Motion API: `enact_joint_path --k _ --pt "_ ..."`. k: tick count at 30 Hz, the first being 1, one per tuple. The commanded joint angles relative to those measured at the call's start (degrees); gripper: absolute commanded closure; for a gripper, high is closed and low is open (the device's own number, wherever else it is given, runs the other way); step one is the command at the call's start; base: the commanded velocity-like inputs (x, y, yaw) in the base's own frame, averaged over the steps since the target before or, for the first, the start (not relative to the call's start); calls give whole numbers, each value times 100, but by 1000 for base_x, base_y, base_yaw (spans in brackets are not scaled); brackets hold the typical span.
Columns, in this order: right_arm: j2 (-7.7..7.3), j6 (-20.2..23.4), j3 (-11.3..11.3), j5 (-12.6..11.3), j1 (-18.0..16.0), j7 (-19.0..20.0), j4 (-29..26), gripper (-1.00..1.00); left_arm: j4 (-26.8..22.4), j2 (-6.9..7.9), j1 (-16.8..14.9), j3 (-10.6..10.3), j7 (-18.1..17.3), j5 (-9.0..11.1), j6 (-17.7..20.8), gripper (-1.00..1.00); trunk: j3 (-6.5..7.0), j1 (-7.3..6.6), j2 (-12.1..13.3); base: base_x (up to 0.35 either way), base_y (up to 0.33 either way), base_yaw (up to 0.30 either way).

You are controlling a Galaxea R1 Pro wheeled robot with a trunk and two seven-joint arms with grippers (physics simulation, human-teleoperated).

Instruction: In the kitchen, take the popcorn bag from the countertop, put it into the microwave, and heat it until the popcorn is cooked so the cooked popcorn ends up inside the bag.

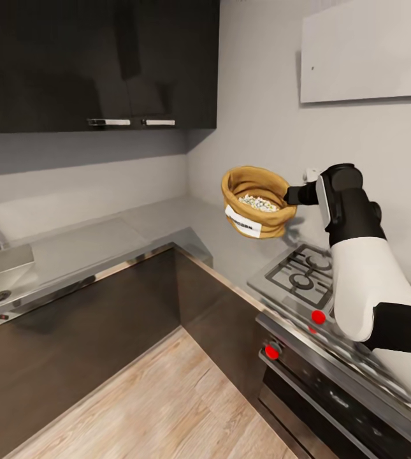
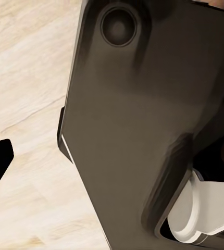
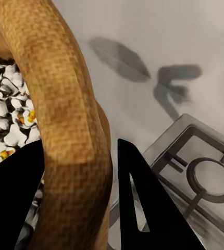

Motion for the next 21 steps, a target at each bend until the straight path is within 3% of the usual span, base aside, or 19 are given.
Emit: enact_joint_path --k 1,21 --pt "1 19 -8 60 -4 57 -21 100 1 -1 -2 0 1 29 -16 -100 3 1 -4 0 0 0" --pt "2 19 -8 64 -4 57 -59 100 1 7 -2 -1 1 28 -15 -100 187 1 -4 0 0 0"
